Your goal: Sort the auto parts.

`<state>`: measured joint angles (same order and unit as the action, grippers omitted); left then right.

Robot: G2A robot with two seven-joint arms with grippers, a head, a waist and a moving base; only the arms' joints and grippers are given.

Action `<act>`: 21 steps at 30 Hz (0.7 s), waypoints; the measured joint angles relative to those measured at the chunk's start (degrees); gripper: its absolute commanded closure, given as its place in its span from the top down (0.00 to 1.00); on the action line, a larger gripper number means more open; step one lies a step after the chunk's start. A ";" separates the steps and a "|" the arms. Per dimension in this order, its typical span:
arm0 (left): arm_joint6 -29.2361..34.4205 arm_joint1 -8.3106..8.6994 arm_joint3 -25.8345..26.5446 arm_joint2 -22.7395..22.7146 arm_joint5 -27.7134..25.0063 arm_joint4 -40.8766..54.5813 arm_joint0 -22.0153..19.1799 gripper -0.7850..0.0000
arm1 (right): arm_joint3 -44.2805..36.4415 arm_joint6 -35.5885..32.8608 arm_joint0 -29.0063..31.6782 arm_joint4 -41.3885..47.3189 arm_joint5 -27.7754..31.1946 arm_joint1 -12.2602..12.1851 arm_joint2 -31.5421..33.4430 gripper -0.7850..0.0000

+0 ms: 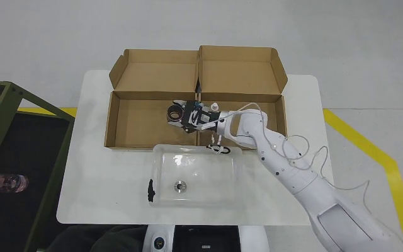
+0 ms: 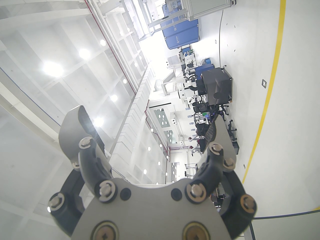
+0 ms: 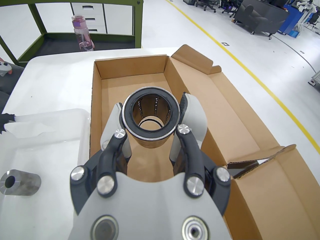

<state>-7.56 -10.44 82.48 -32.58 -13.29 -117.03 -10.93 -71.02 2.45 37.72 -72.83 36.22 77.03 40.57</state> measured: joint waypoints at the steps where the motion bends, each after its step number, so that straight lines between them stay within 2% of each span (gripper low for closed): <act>1: 0.00 0.00 0.00 0.00 0.00 0.00 0.00 1.00 | 1.13 -0.16 -0.58 -0.29 -0.20 0.39 -0.64 0.00; 13: 0.00 0.00 0.00 0.00 0.00 0.00 0.00 1.00 | 9.13 -3.30 -6.12 -3.16 -0.76 3.74 -4.77 0.00; 21: 0.00 0.00 0.00 0.00 0.00 0.00 0.00 1.00 | 12.86 -4.97 -7.75 -5.10 -1.36 5.14 -5.90 0.00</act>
<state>-7.56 -10.44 82.48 -32.58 -13.29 -117.03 -10.93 -58.16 -2.52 29.97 -77.93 34.86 82.17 34.68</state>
